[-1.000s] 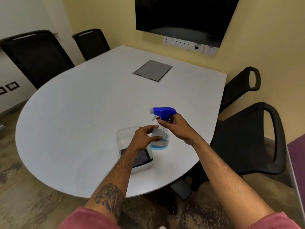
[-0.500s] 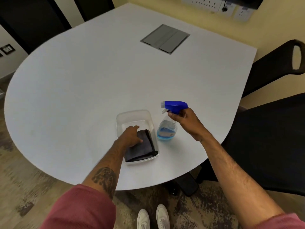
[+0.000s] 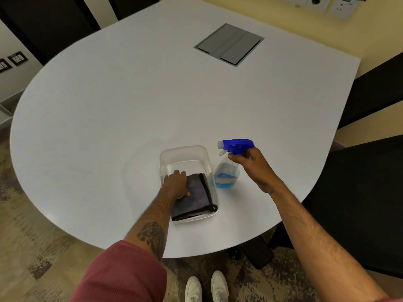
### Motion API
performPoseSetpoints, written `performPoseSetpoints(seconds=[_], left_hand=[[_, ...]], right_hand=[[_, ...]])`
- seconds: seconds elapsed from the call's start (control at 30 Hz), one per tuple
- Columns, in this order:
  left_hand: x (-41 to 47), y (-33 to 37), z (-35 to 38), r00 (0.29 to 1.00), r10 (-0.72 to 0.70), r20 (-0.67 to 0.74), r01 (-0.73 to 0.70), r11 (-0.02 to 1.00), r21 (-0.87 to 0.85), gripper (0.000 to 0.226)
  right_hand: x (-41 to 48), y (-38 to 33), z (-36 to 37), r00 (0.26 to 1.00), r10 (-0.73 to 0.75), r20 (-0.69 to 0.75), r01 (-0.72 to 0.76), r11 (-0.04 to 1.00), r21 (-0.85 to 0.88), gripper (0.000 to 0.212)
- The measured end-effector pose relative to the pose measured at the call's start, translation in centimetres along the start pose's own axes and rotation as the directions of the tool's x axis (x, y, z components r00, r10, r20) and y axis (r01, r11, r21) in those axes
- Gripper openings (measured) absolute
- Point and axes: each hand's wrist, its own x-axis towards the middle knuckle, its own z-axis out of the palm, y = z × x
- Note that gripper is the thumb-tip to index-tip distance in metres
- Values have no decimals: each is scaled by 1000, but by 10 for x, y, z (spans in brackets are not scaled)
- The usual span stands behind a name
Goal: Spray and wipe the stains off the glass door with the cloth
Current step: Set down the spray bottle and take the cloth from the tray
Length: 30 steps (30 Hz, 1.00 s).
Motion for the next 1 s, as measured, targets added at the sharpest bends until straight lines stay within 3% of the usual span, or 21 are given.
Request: performPoseSetpoints(seconds=[0.27,0.57,0.73,0.9,1.0], left_hand=[[4,-1,-2,999,33,-33,-30,994,101,65],[-26,5,-33,989,124,-77,-124,992,17,50],[-60,10,-66,976,152,-157,-167,982,-88,48],[-108,3,-94,963,160,-215,-228,912,-340,49],[-137,-7,-104,955,134,-266,-248,852,-461,45]], right_hand=[[-1,4,-2,1000,10,-6,-10,1000,22,45],[-17,4,-9,999,24,-28,-23,1000,2,60],[-43,8,-19,979,92,-182,-98,995,-22,65],[-76,7,-17,896,147,-420,-148,988,30,35],[-91,-3,-6,940,213,-266,-220,975,3,12]])
